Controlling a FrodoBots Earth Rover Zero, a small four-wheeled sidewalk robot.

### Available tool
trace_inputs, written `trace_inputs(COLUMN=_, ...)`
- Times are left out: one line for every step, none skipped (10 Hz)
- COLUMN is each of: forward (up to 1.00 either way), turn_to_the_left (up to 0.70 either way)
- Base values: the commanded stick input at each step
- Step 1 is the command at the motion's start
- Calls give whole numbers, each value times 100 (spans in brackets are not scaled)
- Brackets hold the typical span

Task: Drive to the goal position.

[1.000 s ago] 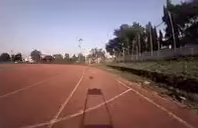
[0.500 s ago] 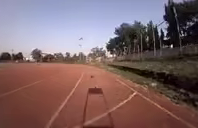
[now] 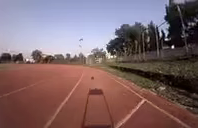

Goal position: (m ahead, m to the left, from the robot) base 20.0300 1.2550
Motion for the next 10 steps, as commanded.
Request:
trace_inputs(forward=70, turn_to_the_left=14)
trace_inputs(forward=70, turn_to_the_left=14)
trace_inputs(forward=70, turn_to_the_left=14)
trace_inputs(forward=70, turn_to_the_left=14)
trace_inputs(forward=70, turn_to_the_left=14)
trace_inputs(forward=70, turn_to_the_left=8)
trace_inputs(forward=70, turn_to_the_left=0)
trace_inputs(forward=70, turn_to_the_left=0)
trace_inputs(forward=70, turn_to_the_left=0)
trace_inputs(forward=70, turn_to_the_left=0)
